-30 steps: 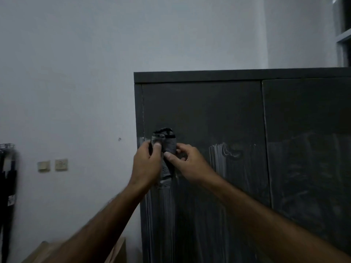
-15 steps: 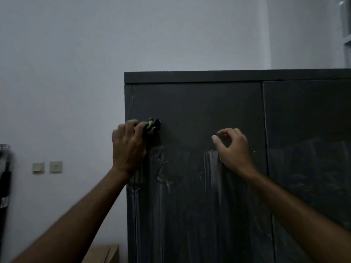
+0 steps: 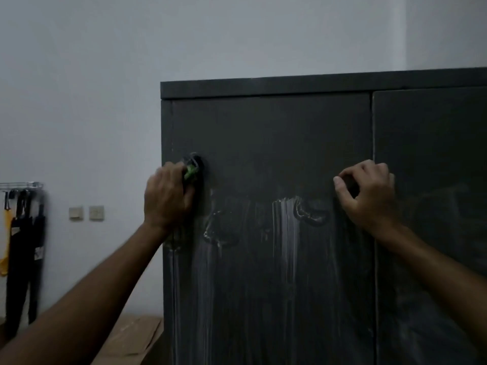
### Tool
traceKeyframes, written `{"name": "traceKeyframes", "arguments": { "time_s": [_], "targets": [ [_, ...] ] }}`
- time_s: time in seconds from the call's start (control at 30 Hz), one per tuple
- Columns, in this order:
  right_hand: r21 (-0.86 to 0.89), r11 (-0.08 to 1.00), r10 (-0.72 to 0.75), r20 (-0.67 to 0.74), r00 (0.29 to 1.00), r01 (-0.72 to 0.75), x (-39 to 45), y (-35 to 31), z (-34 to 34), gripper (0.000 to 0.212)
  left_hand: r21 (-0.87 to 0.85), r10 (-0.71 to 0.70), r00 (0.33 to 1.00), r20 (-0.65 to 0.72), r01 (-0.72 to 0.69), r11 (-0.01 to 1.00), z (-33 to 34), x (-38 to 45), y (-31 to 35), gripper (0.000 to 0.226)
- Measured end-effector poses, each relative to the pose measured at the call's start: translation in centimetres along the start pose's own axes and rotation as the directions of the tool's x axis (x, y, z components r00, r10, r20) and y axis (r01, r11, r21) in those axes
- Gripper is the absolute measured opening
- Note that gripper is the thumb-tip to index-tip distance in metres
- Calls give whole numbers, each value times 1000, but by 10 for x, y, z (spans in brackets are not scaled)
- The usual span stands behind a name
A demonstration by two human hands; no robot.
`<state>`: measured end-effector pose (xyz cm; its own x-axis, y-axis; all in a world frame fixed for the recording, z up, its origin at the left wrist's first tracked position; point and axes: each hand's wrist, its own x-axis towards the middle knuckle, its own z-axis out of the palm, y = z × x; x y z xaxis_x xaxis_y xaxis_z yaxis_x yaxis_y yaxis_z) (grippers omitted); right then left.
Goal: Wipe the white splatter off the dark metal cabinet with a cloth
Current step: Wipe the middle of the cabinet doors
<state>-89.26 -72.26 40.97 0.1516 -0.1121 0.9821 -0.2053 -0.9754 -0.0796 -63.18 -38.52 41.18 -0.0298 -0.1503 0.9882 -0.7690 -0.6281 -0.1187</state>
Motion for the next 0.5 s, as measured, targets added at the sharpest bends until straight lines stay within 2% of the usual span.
{"name": "traceKeyframes", "arguments": {
  "time_s": [0.03, 0.07, 0.1, 0.17, 0.2, 0.23, 0.27, 0.3, 0.37, 0.43, 0.47, 0.5],
  "targets": [
    [-10, 1000, -15, -22, 1000, 14, 0, 6, -1, 28, -5, -105, 994, -27, 105, 994, 2, 17, 7, 32],
    [-15, 999, -31, -43, 999, 30, -1, 12, 0, 28, -13, -142, 989, -41, 142, 990, 3, 25, 15, 34],
    [-21, 999, -51, -58, 997, 50, -3, 17, 1, 27, -20, -106, 994, -41, 105, 994, 7, 24, 23, 36],
    [-29, 994, -102, -62, 993, 101, -8, 25, 4, 29, -25, 123, 992, 39, -122, 992, 11, -6, 31, 42],
    [-33, 991, -134, -55, 989, 133, -11, 29, 5, 31, -25, 261, 961, 92, -260, 965, 11, -27, 30, 44],
    [-41, 985, -171, -51, 984, 169, -13, 33, 7, 34, -20, 353, 926, 135, -354, 935, 9, -46, 24, 46],
    [-60, 976, -212, -58, 976, 208, -15, 37, 8, 36, -18, 381, 911, 158, -383, 924, 6, -55, 14, 45],
    [-88, 965, -252, -69, 965, 246, -18, 41, 10, 39, -23, 338, 930, 145, -338, 941, 5, -55, 6, 43],
    [-126, 945, -314, -81, 946, 303, -21, 51, 13, 44, -38, 77, 996, 40, -75, 996, 4, -28, 2, 37],
    [-118, 940, -331, -70, 941, 322, -25, 59, 16, 48, -37, -139, 988, -64, 137, 990, 8, 10, 10, 34],
    [-106, 939, -335, -66, 940, 328, -27, 62, 18, 50, -31, -160, 984, -85, 158, 987, 11, 20, 20, 35],
    [-97, 937, -342, -67, 937, 335, -29, 63, 20, 51, -30, -115, 990, -82, 112, 993, 16, 23, 31, 37]
  ]
}}
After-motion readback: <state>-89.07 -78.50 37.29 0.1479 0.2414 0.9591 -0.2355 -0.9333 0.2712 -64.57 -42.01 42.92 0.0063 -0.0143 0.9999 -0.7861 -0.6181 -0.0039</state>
